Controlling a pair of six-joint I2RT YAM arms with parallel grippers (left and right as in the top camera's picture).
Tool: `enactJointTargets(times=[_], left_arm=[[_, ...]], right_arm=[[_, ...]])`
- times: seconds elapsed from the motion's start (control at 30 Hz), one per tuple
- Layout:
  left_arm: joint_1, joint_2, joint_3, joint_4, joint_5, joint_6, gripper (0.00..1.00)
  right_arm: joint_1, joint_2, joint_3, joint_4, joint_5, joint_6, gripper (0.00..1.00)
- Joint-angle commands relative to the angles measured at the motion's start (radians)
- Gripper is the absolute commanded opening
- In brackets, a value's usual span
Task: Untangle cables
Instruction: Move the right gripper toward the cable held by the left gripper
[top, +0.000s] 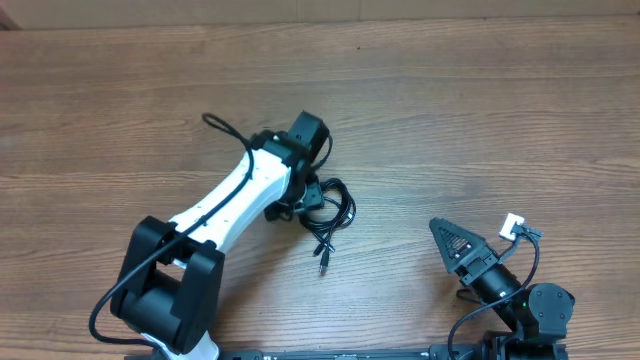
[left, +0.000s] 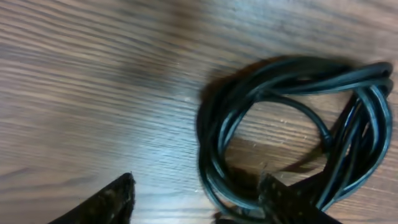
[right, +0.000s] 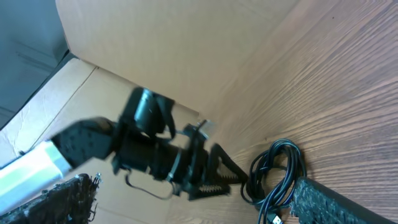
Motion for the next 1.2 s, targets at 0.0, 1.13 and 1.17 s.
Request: enactJointTargets(times=[0.0,1.13,1.17], left_arm=[[-0.001,-0.021,-0.089,0.05,0.074,-0.08,0.46],[0.006,-0.021,-0.084,0.112,0.005,0.35,0.5],[0.006,-0.021,-0.084,0.112,0.003,0.348,0.54]], right_arm=[[0.006,-0.007,-0.01,0.006,0.016,-0.008,1.0],[0.028,0.776,0.397,-0.343,-0.154,-0.476,1.0],[0.04,0.802,0.397,-0.343,-0.154,-0.476,1.0]])
